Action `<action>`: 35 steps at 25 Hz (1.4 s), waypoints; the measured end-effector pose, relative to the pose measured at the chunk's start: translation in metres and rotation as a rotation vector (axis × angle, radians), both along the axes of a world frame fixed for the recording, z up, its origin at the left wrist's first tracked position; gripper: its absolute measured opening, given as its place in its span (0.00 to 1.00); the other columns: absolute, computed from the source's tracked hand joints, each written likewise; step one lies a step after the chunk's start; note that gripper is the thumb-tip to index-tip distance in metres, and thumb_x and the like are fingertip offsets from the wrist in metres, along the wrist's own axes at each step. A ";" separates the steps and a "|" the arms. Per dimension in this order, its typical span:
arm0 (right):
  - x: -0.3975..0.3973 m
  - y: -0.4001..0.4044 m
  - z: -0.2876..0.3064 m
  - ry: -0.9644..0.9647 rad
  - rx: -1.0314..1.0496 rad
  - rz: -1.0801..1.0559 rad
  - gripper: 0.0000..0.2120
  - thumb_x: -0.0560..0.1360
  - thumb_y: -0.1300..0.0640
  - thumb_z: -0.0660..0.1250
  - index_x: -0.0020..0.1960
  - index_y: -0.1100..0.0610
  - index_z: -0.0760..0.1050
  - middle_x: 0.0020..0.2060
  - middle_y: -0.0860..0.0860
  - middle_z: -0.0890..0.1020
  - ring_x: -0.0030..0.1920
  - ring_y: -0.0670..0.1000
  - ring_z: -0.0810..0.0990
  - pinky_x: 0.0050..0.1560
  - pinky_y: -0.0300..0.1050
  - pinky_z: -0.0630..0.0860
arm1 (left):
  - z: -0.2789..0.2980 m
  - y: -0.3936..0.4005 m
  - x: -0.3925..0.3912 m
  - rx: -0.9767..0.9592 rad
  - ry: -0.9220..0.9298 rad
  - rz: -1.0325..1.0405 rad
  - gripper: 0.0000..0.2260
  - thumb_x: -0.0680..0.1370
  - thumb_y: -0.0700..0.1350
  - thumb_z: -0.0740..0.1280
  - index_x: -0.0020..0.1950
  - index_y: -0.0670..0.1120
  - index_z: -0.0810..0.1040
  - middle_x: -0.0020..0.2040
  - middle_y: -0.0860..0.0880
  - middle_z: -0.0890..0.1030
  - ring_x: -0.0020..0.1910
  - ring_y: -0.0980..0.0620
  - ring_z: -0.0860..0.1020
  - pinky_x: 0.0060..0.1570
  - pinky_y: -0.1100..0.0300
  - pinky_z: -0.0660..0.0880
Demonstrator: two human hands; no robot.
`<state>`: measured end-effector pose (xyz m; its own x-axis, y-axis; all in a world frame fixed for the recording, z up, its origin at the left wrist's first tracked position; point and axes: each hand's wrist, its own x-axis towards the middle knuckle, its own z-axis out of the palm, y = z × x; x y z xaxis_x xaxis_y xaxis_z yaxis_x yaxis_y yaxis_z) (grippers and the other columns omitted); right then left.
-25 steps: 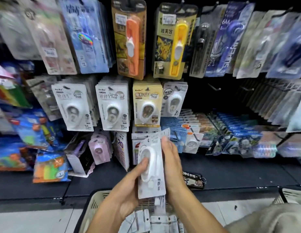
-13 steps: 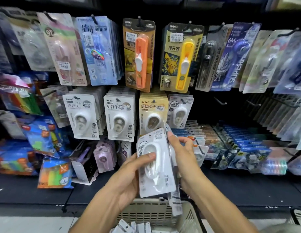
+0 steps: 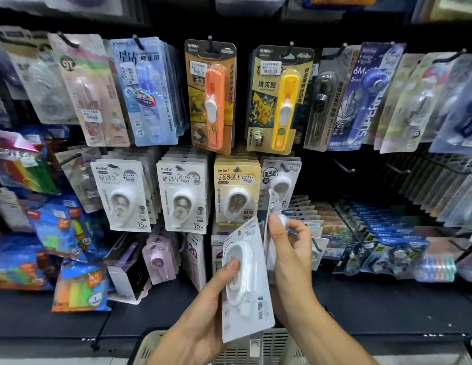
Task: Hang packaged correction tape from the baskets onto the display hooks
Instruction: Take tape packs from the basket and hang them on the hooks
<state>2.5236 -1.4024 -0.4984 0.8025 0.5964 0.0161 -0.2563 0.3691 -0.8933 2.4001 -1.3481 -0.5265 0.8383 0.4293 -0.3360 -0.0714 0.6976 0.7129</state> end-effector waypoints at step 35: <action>0.029 -0.005 0.006 -0.349 -0.315 0.776 0.32 0.71 0.63 0.77 0.69 0.47 0.69 0.52 0.57 0.86 0.39 0.56 0.86 0.28 0.44 0.81 | 0.062 0.056 -0.004 0.077 -0.222 0.480 0.28 0.70 0.49 0.73 0.70 0.42 0.77 0.62 0.37 0.83 0.58 0.41 0.83 0.47 0.47 0.84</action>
<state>2.5530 -1.4077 -0.4920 0.1537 0.9854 -0.0725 -0.0271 -0.0692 -0.9972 2.3957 -1.2923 -0.4642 0.5887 0.7986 -0.1254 -0.5249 0.4956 0.6920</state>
